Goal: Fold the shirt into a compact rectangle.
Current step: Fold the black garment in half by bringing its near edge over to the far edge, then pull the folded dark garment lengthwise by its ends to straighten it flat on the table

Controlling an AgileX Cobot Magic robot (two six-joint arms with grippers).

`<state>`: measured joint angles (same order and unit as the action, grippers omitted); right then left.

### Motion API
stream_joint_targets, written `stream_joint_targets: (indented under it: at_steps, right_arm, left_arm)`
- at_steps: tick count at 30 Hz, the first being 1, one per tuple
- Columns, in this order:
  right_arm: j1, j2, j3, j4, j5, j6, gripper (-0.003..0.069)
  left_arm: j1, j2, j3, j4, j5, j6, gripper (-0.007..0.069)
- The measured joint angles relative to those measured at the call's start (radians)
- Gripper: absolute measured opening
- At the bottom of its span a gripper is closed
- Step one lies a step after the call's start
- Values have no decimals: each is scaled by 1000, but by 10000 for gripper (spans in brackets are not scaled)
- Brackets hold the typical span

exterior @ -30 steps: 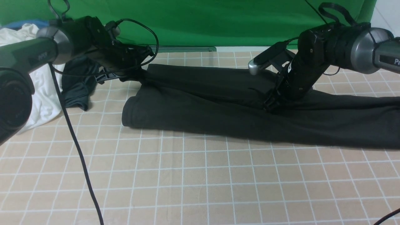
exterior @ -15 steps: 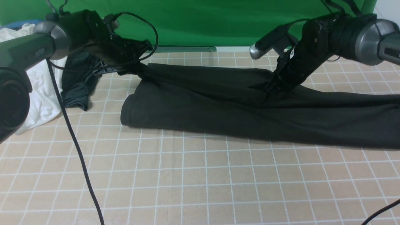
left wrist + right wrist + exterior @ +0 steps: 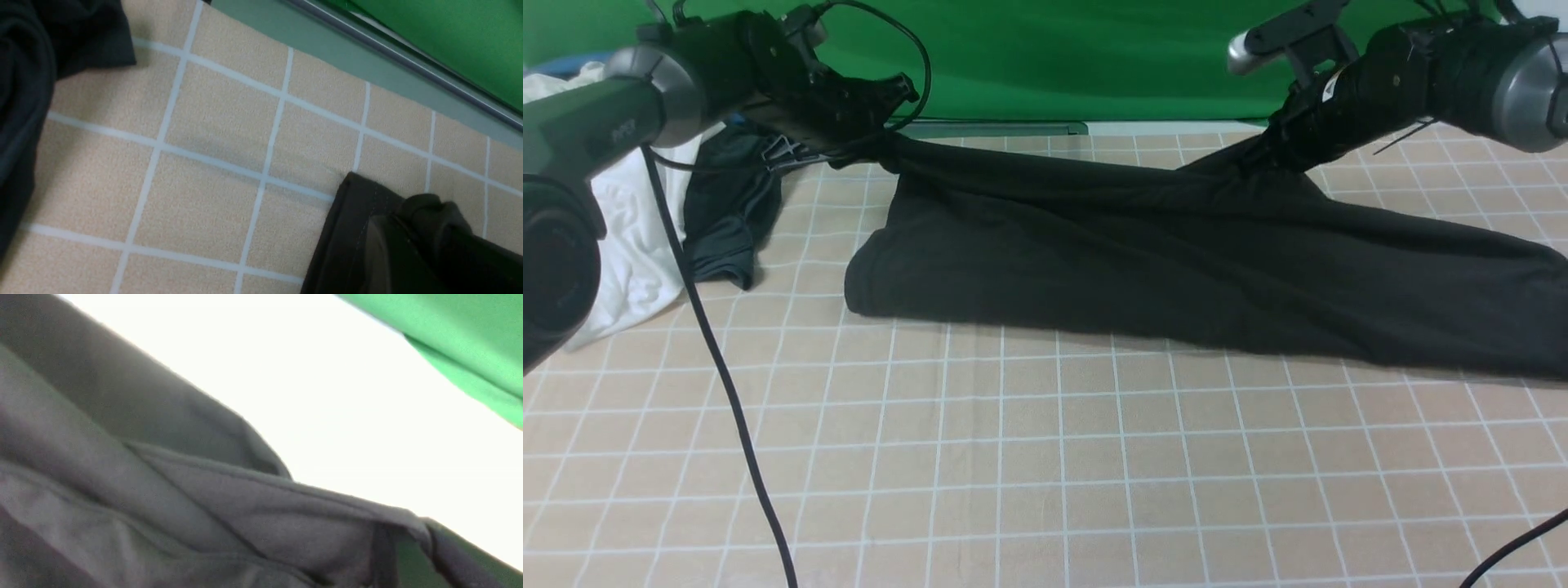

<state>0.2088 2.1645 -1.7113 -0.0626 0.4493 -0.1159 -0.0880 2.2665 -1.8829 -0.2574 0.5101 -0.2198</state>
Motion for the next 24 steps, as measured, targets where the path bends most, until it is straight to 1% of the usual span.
stream_joint_targets:
  at_steps: [4, 7, 9, 10, 11, 12, 13, 14, 15, 16, 17, 18, 19, 20, 21, 22, 24]
  right_arm:
    - [-1, 32, 0, 2, -57, 19, 72]
    - [-3, 54, 0, 2, -88, 24, 142]
    - [-4, 55, 0, 2, -95, 26, 236]
    - [-4, 55, 0, 2, -95, 26, 244]
    - [-5, 51, 0, 2, -100, 26, 311]
    - [-5, 46, 0, 2, -92, 26, 338]
    - [-6, 35, -4, 2, -65, 27, 360]
    - [-6, 33, -5, 2, -59, 27, 364]
    - [-6, 11, -18, 3, -9, 27, 352]
    - [-6, -12, -38, 11, 54, 28, 307]
    - [-6, -34, -59, 28, 117, 27, 245]
    - [-6, -55, -78, 45, 169, 24, 185]
    - [-6, -63, -91, 56, 195, 22, 171]
    - [-6, -81, -118, 100, 288, 11, 92]
    - [-6, -87, -125, 114, 312, 7, 71]
    - [-6, -95, -142, 161, 371, -4, 44]
    - [-3, -87, -147, 210, 447, -12, 28]
  left_arm:
    - [0, 0, 0, 2, -16, 0, 30]
    - [0, 0, 0, 2, -36, -5, 34]
    - [0, 0, 0, 2, -56, -23, 55]
    - [0, 0, 0, 2, -61, -28, 62]
    - [0, 0, 0, 1, -75, -49, 102]
    - [0, 0, 0, 1, -77, -58, 122]
    - [1, 0, 0, 0, -79, -71, 165]
    - [1, 0, 0, 0, -77, -73, 173]
    - [1, 0, -3, -2, -58, -83, 239]
    - [2, 0, -9, -2, -33, -88, 281]
    - [3, 0, -19, -2, 1, -91, 322]
    - [3, -1, -32, -1, 45, -91, 352]
    - [3, -2, -40, -1, 66, -91, 374]
    - [4, -5, -74, 1, 134, -91, 412]
    - [4, -9, -85, 1, 172, -91, 428]
    - [5, -13, -128, 2, 246, -91, 454]
    - [5, -21, -182, 9, 349, -90, 477]
